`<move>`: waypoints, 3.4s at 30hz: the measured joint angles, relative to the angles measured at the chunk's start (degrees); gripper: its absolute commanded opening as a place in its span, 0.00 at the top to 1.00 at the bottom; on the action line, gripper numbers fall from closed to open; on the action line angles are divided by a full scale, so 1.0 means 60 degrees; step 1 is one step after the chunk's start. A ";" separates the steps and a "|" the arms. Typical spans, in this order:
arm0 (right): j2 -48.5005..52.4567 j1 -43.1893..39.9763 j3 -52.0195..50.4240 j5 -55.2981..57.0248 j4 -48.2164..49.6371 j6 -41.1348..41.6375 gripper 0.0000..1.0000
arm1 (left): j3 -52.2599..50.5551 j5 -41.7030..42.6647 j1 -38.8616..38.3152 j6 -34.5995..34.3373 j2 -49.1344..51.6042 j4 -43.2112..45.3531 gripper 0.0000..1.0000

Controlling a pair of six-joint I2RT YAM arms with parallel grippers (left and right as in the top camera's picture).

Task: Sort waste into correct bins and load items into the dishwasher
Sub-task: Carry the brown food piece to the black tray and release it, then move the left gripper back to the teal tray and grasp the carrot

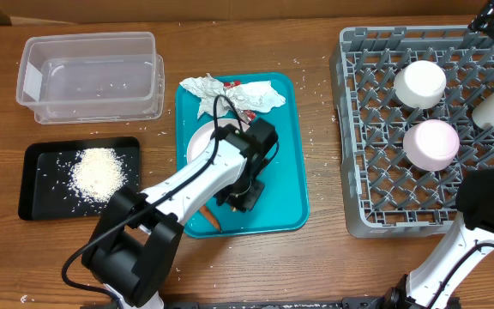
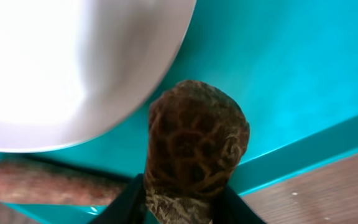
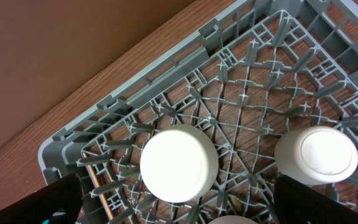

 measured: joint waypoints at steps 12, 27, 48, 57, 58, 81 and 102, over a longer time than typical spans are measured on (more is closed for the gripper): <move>0.0000 0.0000 0.0000 0.0000 -0.0004 -0.0007 0.00 | 0.2051 0.0025 0.0138 -0.0127 0.0000 -0.1752 0.82; 0.0000 0.0000 0.0000 -0.0004 0.0000 0.0004 0.00 | 0.3650 -0.1304 0.4116 -0.1636 0.0000 -0.3282 0.81; 0.0000 0.0000 0.0000 0.0000 0.0000 -0.0004 0.00 | 0.2084 -0.0787 1.0357 -0.2419 0.0000 -0.1472 0.38; 0.0000 0.0000 0.0000 0.0000 0.0000 -0.0004 0.00 | 0.2073 0.0186 1.0156 -0.2233 0.0000 -0.1668 0.46; 0.0000 0.0000 0.0000 0.0004 -0.0007 -0.0004 0.00 | 0.2069 0.0375 1.0000 -0.2182 0.0000 -0.1738 0.47; 0.0000 0.0000 0.0000 0.0004 -0.0004 0.0000 0.00 | -0.0729 0.1490 0.2758 -0.5268 0.0000 -0.0630 0.45; 0.0000 0.0000 0.0000 0.0000 -0.0004 0.0000 0.00 | -0.1439 0.0208 0.2750 -0.7005 -0.0004 0.0157 0.41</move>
